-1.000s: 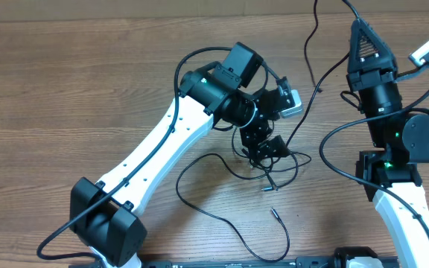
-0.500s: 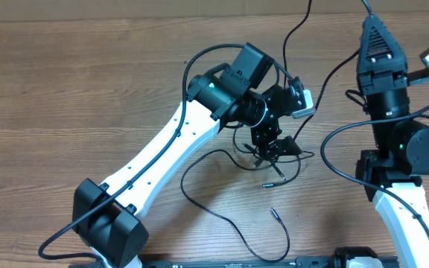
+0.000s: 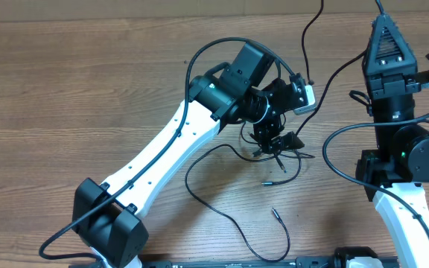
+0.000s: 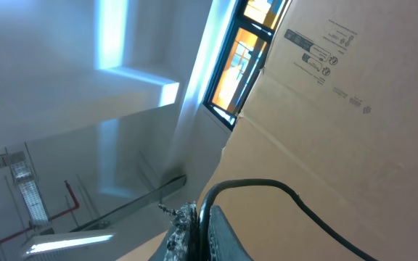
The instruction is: Untangle cables
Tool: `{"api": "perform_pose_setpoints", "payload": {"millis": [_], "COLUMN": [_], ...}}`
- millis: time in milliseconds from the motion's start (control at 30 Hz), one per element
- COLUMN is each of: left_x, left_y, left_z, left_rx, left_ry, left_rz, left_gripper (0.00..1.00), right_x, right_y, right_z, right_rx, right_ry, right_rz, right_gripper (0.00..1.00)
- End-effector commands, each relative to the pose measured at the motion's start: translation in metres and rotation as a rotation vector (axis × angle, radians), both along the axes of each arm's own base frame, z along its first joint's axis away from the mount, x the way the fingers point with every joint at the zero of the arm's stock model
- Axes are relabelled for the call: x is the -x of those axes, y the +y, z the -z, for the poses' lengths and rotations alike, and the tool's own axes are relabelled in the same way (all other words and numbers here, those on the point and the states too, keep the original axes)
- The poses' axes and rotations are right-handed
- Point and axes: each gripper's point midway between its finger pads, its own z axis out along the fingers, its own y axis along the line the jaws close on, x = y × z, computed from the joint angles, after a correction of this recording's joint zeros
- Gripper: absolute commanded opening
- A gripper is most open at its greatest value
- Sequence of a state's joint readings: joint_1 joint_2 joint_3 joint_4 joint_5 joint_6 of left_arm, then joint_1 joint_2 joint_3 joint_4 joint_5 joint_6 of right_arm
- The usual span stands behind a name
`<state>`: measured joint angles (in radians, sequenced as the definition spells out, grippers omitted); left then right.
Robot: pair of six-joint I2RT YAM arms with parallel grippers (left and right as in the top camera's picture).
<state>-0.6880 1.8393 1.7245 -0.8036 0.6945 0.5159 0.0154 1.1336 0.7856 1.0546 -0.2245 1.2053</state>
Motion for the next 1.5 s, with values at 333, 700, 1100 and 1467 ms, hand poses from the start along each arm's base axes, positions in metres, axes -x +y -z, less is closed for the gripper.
{"api": "perform_pose_setpoints", "payload": {"millis": [333, 700, 1100, 1467], "left_x": [-0.023, -0.037, -0.045, -0.058], "left_y": [0.005, 0.038, 0.108, 0.140], "left_z": [0.087, 0.181, 0.233, 0.231], "left_rx": [-0.161, -0.430, -0.650, -0.638], "left_ry": [0.047, 0.144, 0.313, 0.408], "left_rz": [-0.135, -0.245, -0.396, -0.486], "left_gripper": [1.00, 1.00, 1.00, 1.00], "right_x": [0.008, 0.008, 0.006, -0.007], "right_y": [-0.002, -0.001, -0.019, -0.062], "right_z": [-0.018, -0.018, -0.017, -0.004], "right_rx": [-0.028, -0.020, -0.019, -0.017], "right_ry": [-0.043, -0.042, -0.042, 0.033], "right_rz": [-0.009, -0.016, 0.041, 0.166], "right_gripper": [0.04, 0.04, 0.04, 0.04]}}
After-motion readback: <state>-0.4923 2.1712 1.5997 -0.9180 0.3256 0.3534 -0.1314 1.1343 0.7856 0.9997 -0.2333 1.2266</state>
